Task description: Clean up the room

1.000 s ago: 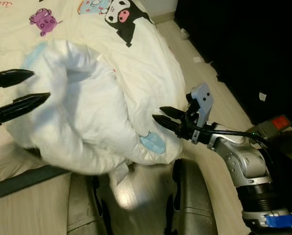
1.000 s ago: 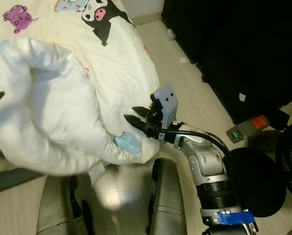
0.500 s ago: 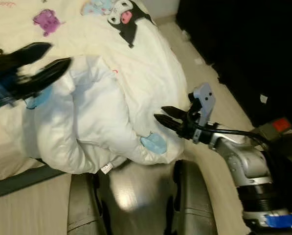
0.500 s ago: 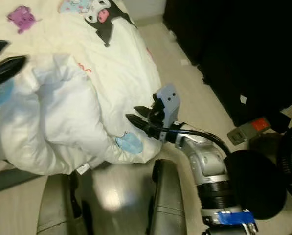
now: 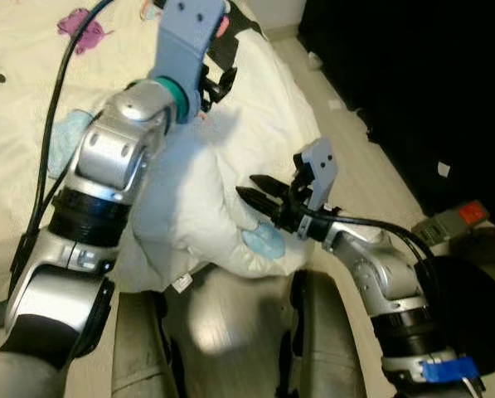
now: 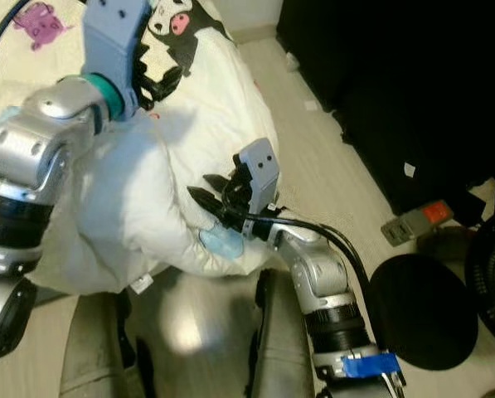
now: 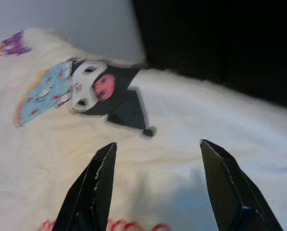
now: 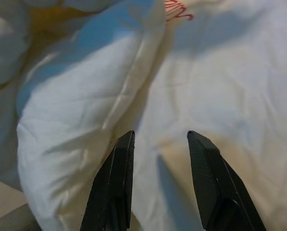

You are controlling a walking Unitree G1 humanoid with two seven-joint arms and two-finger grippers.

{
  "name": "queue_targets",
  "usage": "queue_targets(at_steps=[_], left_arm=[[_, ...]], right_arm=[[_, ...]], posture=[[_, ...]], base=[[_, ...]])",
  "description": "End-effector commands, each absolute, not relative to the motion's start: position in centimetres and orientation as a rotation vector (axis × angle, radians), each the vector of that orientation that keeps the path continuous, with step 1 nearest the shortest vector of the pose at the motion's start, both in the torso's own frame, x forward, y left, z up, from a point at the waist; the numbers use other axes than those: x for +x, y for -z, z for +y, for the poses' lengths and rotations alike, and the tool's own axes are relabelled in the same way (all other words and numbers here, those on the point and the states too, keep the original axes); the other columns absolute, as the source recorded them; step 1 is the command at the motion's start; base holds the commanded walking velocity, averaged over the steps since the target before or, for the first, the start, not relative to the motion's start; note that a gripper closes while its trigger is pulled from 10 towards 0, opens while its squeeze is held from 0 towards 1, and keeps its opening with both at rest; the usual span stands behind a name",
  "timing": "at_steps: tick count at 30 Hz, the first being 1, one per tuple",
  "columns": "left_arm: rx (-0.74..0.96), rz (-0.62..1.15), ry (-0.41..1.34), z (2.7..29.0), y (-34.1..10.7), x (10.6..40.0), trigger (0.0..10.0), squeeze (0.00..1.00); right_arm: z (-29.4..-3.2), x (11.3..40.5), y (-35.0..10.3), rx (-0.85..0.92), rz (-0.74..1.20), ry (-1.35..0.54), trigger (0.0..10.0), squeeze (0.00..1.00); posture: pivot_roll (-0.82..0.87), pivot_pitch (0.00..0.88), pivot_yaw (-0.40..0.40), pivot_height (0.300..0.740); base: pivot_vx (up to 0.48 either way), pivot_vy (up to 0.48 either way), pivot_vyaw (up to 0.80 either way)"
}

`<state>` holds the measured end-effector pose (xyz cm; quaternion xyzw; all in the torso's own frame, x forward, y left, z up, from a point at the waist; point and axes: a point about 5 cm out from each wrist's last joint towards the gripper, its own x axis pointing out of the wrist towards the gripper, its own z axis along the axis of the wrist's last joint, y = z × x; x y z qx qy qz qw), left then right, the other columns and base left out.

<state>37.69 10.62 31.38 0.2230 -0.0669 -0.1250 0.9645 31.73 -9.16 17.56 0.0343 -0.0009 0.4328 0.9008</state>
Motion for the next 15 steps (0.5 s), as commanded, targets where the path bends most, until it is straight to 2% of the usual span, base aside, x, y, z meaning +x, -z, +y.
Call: queue_targets(at_steps=[1, 3, 4, 5, 10, 12, 13, 14, 15], left_arm=[[0.549, -0.143, 0.215, 10.5, -31.2, 38.0, 10.0, 0.0], [0.75, -0.118, 0.174, 11.6, -30.3, 38.6, 10.0, 0.0], [0.75, -0.118, 0.174, 11.6, -30.3, 38.6, 10.0, 0.0], [0.86, -0.051, 0.132, 14.3, -29.1, 38.8, 10.0, 0.0], [0.87, 0.018, 0.097, 16.7, -28.2, 38.8, 10.0, 0.0], [0.817, 0.135, 0.05, 20.4, -26.6, 38.2, 10.0, 0.0], [0.817, 0.135, 0.05, 20.4, -26.6, 38.2, 10.0, 0.0], [0.783, 0.188, 0.034, 22.1, -25.8, 37.7, 10.0, 0.0], [0.783, 0.188, 0.034, 22.1, -25.8, 37.7, 10.0, 0.0]], right_arm=[[-9.2, 31.4, -17.1, 0.076, 0.005, -0.888, 10.0, 0.0], [-9.3, 31.4, -16.9, 0.078, 0.007, -0.88, 10.0, 0.0], [-9.3, 31.4, -16.9, 0.078, 0.007, -0.88, 10.0, 0.0], [-9.5, 31.4, -16.9, 0.078, 0.007, -0.871, 10.0, 0.0], [-9.6, 31.5, -16.8, 0.077, 0.007, -0.866, 10.0, 0.0], [-9.6, 31.6, -16.8, 0.077, 0.007, -0.863, 10.0, 0.0], [-9.6, 31.6, -16.8, 0.077, 0.007, -0.863, 10.0, 0.0], [-9.6, 31.6, -16.8, 0.077, 0.008, -0.863, 10.0, 0.0], [-9.6, 31.6, -16.8, 0.077, 0.008, -0.863, 10.0, 0.0]], posture=[[0.04, 0.234, 0.024, 0.524], [0.04, 0.236, 0.028, 0.524], [0.04, 0.236, 0.028, 0.524], [0.05, 0.237, 0.028, 0.524], [0.06, 0.238, 0.029, 0.524], [0.07, 0.241, 0.028, 0.524], [0.07, 0.241, 0.028, 0.524], [0.07, 0.241, 0.028, 0.524], [0.07, 0.241, 0.028, 0.524]], base=[[0.0, 0.0, 0.0], [0.0, 0.0, 0.0], [0.0, 0.0, 0.0], [0.0, 0.0, 0.0], [0.0, 0.0, 0.0], [0.0, 0.0, 0.0], [0.0, 0.0, 0.0], [0.0, 0.0, 0.0], [0.0, 0.0, 0.0]])
